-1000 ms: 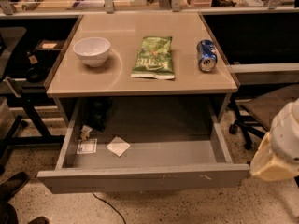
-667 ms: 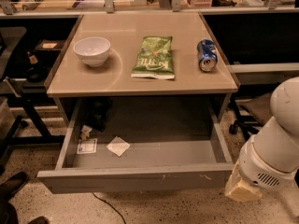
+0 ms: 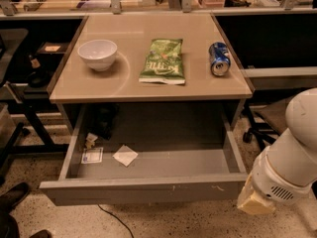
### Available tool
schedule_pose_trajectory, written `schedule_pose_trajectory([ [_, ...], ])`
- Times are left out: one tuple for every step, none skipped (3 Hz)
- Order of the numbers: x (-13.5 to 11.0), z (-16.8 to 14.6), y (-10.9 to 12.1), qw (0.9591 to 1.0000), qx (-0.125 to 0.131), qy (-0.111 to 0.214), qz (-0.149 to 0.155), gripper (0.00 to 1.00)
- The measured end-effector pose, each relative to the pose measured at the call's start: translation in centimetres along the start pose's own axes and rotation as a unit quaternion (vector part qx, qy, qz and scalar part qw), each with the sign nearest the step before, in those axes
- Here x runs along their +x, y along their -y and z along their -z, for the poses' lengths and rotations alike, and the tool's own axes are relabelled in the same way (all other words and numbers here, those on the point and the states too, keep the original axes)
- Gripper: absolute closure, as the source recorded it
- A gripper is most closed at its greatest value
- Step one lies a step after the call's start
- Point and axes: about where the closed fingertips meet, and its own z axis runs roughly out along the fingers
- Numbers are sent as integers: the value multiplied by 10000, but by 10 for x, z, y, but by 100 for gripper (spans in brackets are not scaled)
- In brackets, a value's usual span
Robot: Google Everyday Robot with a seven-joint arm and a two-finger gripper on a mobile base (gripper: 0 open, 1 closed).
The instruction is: Close top drawer
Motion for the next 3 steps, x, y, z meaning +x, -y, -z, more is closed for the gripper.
schedule_pose_trajectory([
  [0,-24,12,9999,133,94,-45,100],
  [-8,-38,26,9994,310,177,-43,100],
  [-13,-50,35,9990,405,195,-32,100],
])
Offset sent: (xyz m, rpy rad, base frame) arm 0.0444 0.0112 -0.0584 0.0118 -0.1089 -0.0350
